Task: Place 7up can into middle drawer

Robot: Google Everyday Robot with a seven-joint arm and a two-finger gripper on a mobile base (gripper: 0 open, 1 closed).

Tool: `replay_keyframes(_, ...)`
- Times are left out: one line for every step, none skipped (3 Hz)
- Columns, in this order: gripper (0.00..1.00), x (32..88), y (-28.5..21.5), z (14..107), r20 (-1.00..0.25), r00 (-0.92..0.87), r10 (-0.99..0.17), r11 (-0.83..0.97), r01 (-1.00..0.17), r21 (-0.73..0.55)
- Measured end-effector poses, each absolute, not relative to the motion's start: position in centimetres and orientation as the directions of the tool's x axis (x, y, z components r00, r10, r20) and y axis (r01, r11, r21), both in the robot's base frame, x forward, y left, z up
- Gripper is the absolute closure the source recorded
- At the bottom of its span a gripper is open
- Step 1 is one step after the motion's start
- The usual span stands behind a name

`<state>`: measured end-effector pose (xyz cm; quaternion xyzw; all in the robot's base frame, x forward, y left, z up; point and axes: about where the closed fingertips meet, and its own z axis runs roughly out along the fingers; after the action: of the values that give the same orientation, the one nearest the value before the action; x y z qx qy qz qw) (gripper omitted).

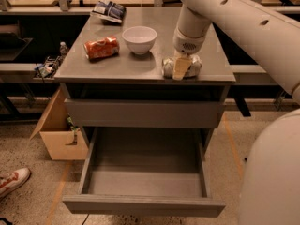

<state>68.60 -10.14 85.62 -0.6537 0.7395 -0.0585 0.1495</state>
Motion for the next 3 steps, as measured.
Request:
replay_keyframes(0.71, 66.6, -11.2, 85.1, -0.147, -0.116, -0.982, 0.151, -0.954, -0.258)
replay_keyframes(0.94, 63.4, -12.3, 86.3, -0.158, -0.106, -0.982, 0.146, -0.954, -0.261)
replay_keyframes(1.00, 57.1, -12.9, 88.1, -0.184, -0.107, -0.977, 0.150, -0.959, -0.239)
